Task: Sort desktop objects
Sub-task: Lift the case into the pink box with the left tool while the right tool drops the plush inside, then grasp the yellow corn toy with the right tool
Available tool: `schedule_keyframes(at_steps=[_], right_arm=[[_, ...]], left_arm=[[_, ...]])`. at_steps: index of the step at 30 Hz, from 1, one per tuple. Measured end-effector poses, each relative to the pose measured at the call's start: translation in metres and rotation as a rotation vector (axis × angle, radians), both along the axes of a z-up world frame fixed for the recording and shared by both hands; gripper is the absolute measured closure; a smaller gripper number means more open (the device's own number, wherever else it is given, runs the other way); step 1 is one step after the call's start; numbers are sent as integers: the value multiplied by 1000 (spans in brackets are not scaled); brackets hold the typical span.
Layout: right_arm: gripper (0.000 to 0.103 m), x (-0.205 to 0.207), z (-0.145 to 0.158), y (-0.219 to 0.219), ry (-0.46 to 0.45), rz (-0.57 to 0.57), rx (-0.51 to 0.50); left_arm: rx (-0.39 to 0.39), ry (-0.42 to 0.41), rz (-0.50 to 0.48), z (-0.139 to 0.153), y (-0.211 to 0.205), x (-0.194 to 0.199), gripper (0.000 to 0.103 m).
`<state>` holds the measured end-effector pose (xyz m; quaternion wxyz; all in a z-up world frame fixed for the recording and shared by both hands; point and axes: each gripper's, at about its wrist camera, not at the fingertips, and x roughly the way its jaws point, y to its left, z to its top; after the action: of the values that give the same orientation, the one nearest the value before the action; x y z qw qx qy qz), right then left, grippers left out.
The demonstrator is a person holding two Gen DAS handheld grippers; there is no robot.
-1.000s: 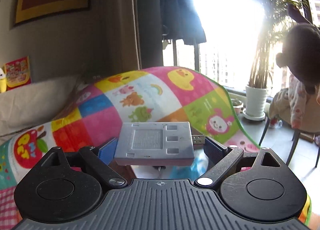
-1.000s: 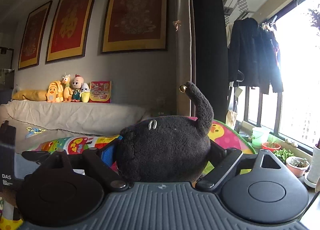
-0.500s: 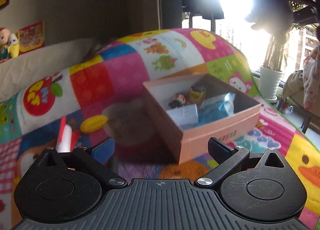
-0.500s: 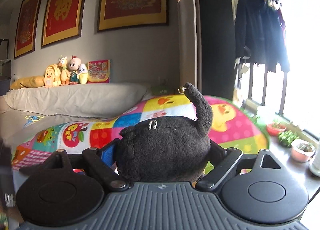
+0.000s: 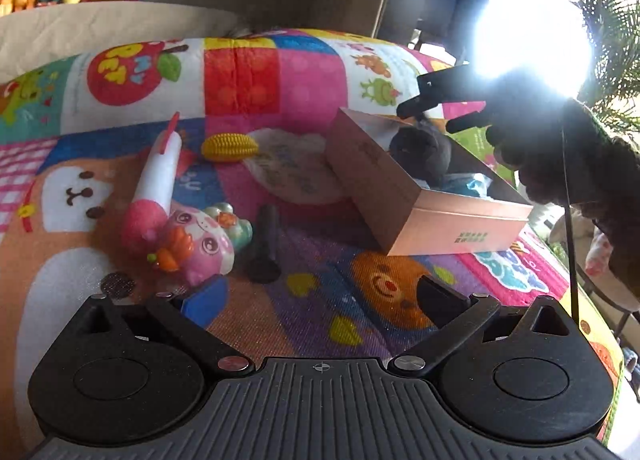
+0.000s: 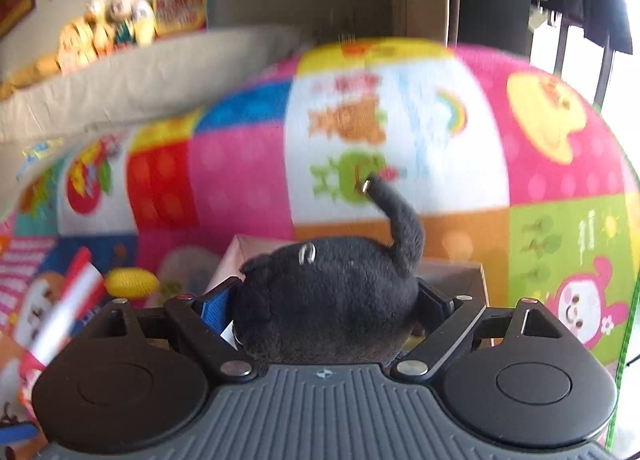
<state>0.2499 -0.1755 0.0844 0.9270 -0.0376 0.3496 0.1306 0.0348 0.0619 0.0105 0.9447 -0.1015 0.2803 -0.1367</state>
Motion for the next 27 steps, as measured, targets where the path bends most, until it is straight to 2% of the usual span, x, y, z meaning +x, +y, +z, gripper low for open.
schedule_keyframes(at_steps=[3, 7, 8, 9, 11, 12, 16, 21, 22, 25, 27], right_arm=[[4, -12, 15, -18, -74, -14, 89], [5, -8, 36, -26, -154, -53, 133], [14, -4, 36, -22, -152, -54, 112], [30, 0, 32, -19, -132, -43, 98], [51, 11, 17, -10, -43, -13, 100], [53, 15, 8, -8, -6, -15, 104], [51, 36, -25, -11, 86, -109, 65], [48, 46, -18, -36, 215, -158, 176], [48, 43, -12, -42, 209, -172, 199], [45, 19, 16, -57, 85, -169, 272], [33, 3, 34, -60, 16, -151, 304]], left_arm=[[0, -5, -7, 0, -2, -1, 0], [2, -11, -22, -1, -4, -3, 0], [-1, -10, -21, -1, -4, -3, 0], [-4, -7, -20, -1, -3, -2, 0], [-7, -3, -16, -1, -2, -2, 0], [-7, -4, -16, -2, -2, -2, 0], [-10, -1, -16, -2, -2, -2, 0], [-30, 15, -15, -2, 1, 0, 0], [-33, 16, -13, -3, 2, 1, 0], [-31, 16, -12, -3, 1, 1, 0], [-25, 15, -10, -3, 1, 1, 0]])
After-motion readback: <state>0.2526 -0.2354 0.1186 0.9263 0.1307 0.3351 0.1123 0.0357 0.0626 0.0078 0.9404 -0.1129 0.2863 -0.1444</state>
